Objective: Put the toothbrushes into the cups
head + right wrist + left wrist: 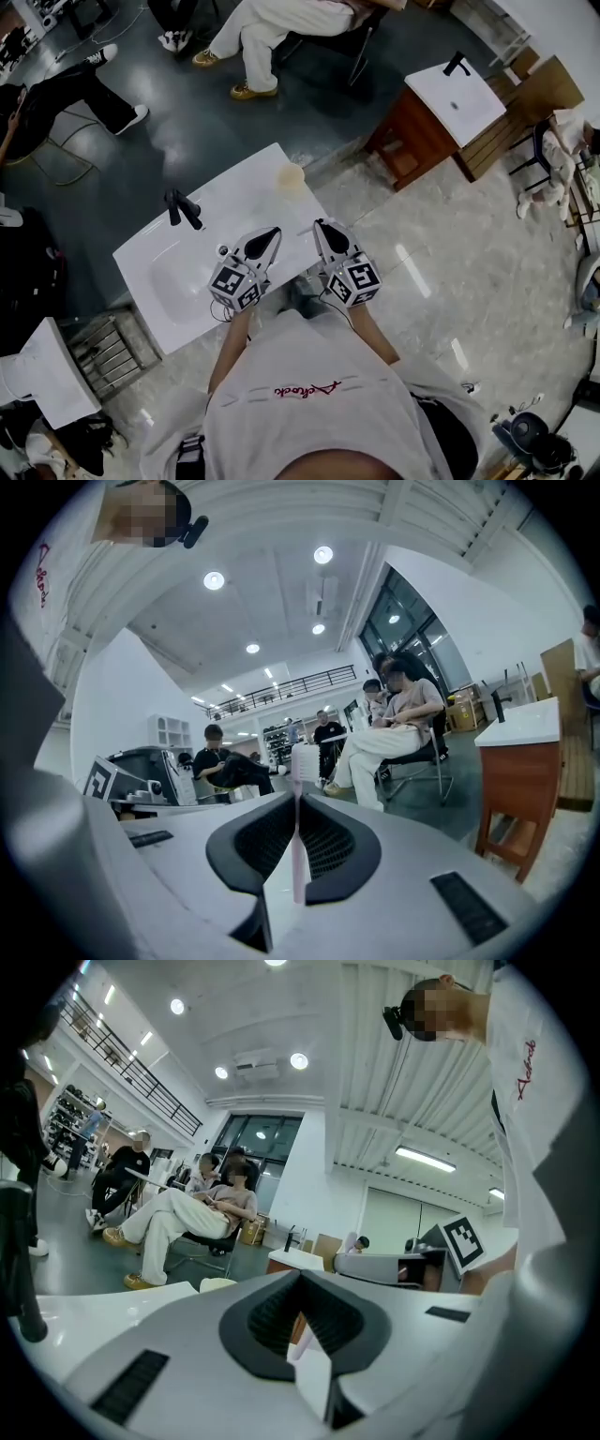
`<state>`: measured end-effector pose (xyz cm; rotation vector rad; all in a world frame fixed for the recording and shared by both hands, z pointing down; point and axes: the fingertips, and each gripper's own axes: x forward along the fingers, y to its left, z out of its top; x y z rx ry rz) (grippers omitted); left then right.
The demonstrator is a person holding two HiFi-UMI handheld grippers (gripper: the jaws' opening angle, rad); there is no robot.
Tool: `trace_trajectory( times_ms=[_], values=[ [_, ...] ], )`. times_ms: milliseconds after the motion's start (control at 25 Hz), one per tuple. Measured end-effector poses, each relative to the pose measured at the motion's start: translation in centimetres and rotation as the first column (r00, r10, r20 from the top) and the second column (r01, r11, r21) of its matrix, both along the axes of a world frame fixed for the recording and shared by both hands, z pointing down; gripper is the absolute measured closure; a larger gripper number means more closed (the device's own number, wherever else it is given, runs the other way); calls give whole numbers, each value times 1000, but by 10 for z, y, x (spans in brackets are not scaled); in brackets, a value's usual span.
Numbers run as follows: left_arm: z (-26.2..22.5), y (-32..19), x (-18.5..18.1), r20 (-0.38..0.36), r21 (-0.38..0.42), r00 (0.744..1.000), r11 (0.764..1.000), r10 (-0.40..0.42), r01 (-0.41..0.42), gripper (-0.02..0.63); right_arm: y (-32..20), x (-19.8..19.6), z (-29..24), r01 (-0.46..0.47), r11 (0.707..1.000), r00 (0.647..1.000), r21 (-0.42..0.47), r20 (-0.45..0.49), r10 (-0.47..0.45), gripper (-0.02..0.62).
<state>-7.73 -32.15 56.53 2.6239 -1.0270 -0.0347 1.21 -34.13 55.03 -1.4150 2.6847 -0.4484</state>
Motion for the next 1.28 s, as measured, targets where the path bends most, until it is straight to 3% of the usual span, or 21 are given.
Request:
trace_trajectory(
  times_ms=[600,920,1280],
  values=[
    [35,-25,2,-2,-95,1000,995,-27,26,594,-31,0,40,28,995,1000,-97,-5,-28,586],
    [40,-27,-6,6,-103,999,993,-54,54,594,-90,-4,-4,56,997,998,44,-23,-55,586],
    [44,-28,-11,6,-119,997,990,-74,74,594,-154,-4,-56,43,980,999,194,-21,-39,586]
  ],
)
